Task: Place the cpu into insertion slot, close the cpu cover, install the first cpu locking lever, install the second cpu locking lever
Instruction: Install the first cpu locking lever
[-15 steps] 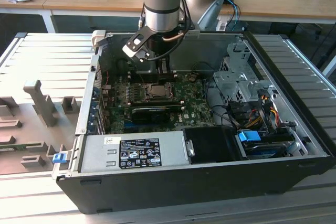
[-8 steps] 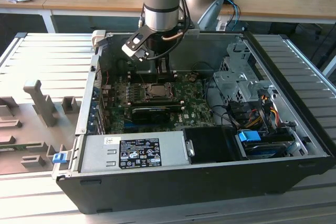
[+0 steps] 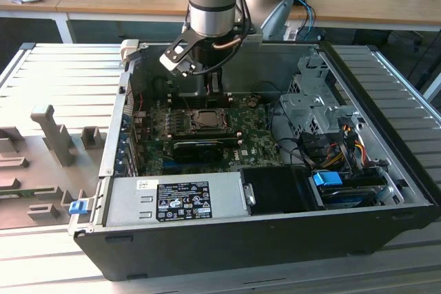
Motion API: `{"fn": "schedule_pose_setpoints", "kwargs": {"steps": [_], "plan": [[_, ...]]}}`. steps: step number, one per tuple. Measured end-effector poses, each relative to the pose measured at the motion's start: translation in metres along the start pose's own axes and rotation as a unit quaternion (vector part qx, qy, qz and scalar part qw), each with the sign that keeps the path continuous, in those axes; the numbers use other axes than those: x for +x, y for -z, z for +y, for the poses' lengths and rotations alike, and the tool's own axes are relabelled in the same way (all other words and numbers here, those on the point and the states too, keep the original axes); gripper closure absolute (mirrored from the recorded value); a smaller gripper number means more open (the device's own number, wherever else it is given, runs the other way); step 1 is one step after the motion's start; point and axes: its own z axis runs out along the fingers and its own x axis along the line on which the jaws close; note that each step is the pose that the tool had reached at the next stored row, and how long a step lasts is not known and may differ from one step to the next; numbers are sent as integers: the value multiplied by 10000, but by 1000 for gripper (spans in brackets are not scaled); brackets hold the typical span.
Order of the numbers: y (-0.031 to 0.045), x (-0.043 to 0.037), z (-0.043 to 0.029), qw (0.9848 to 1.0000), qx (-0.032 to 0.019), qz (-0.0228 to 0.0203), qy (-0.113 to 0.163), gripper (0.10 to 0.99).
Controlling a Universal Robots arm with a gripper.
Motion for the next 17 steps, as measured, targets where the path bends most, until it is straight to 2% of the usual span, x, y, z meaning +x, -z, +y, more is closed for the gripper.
{"fn": "schedule_pose_setpoints", "kwargs": {"steps": [3,4,5,8,10,12,14,16,17], "plan": [[48,0,2,10000,0,-2,0,980],[118,1,6,10000,0,-2,0,980],[220,2,11,10000,0,-4,0,980],[312,3,15,10000,0,-4,0,980],[410,4,19,10000,2,-5,0,980],[424,4,20,10000,1,-3,9,980],[425,4,20,9995,5,11,329,980],[425,4,20,9980,8,25,626,980],[425,4,20,9977,8,27,679,980]]}}
